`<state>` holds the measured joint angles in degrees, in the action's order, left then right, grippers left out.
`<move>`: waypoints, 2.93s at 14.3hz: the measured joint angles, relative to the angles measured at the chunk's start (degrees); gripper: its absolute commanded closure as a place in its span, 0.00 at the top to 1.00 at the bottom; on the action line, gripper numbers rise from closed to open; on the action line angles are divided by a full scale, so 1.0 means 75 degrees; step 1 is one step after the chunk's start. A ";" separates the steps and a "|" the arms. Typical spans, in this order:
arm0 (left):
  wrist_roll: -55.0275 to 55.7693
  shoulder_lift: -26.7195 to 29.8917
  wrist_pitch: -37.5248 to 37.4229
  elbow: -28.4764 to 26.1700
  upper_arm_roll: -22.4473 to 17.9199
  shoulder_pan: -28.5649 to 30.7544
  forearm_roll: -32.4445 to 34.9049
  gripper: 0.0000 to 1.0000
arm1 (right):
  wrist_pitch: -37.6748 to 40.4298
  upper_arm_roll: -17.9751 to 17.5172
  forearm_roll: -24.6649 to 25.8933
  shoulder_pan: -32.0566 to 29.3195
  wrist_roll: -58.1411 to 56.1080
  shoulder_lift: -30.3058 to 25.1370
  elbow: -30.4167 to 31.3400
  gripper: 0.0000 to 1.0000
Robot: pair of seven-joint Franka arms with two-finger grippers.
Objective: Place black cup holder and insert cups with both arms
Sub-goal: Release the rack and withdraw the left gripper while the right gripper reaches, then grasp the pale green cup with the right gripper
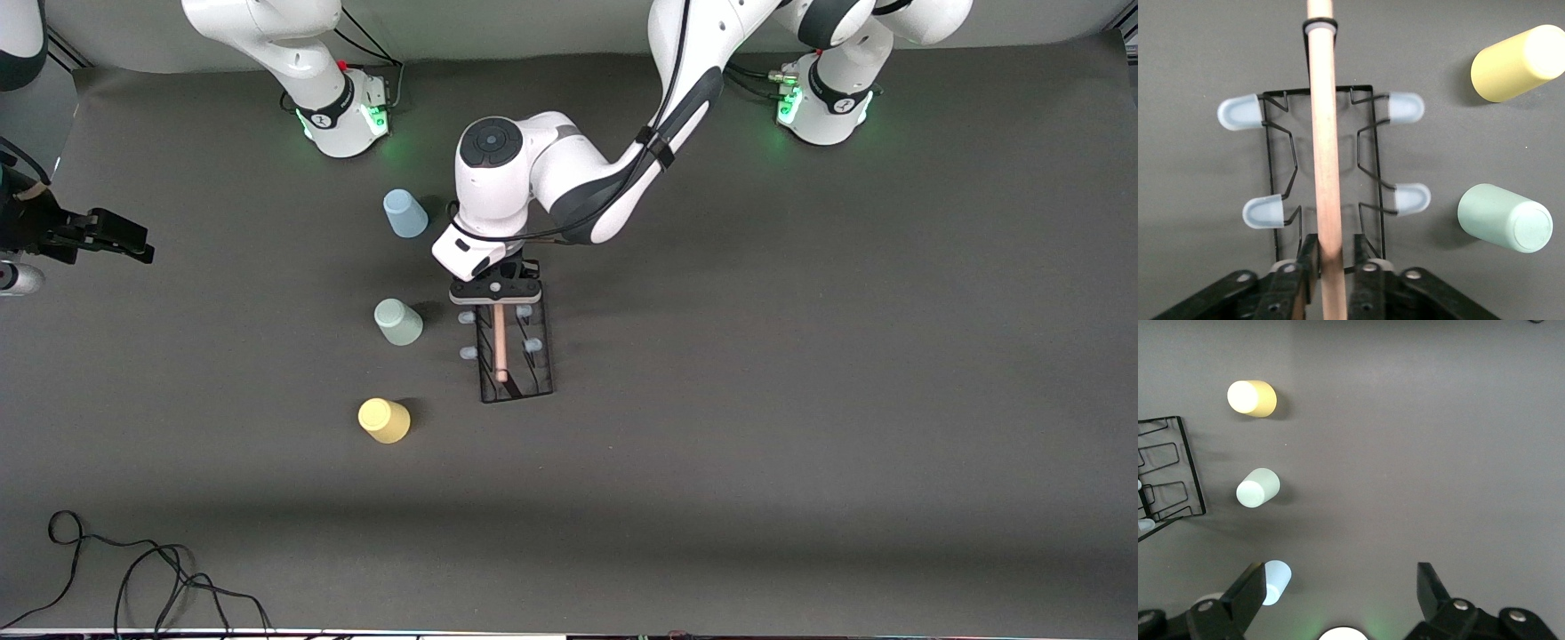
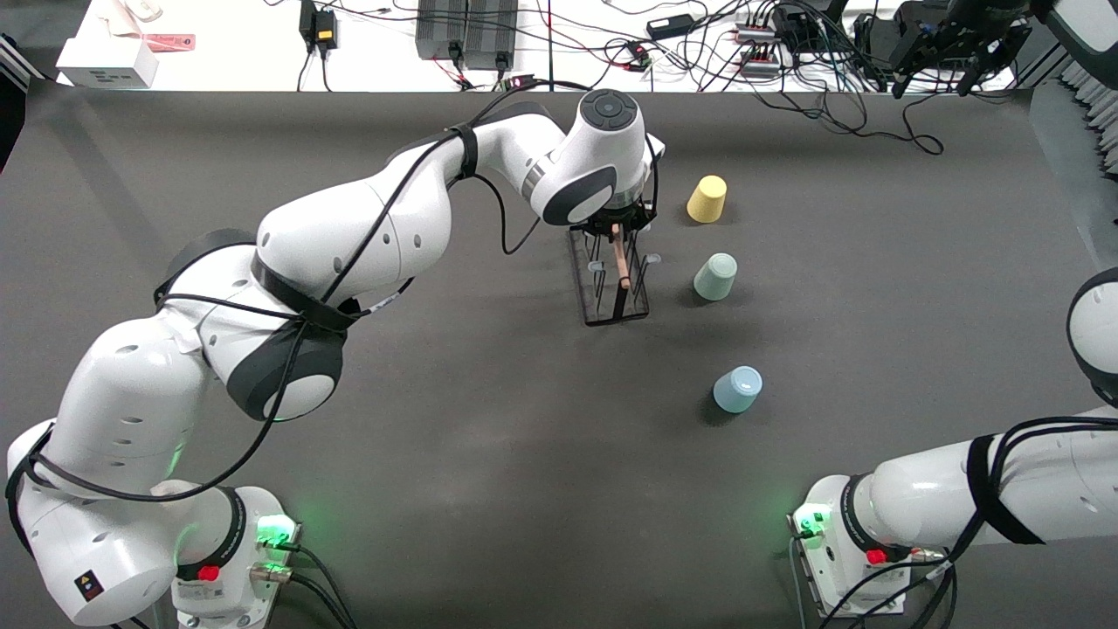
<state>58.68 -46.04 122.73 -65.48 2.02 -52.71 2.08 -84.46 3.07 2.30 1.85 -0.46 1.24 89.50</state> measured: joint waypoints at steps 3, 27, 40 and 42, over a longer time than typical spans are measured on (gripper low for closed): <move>-0.0115 0.0024 -0.0006 0.0014 -0.0040 0.0016 0.0039 1.00 | -0.0151 -0.0042 -0.0389 0.0264 0.0857 0.0007 0.0291 0.98; -0.8714 0.6329 -0.3855 -0.4384 -0.0248 0.7284 -0.0530 1.00 | -0.8824 -0.0082 -0.1217 0.2456 0.3261 0.1320 0.6465 0.94; -0.8508 0.5976 -0.4717 -0.3355 -0.0568 0.6370 -0.0323 1.00 | -0.6953 0.0104 -0.1274 0.2594 0.3346 0.0309 0.6012 0.00; -0.8514 0.5973 -0.4719 -0.3342 -0.0613 0.6369 -0.0318 1.00 | -0.6162 0.0112 -0.1287 0.2609 0.3783 -0.0303 0.5761 0.00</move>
<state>-5.18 -1.24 87.34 -90.55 -2.58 -4.95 -0.30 -130.68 3.90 -7.36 21.41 27.91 -1.03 132.71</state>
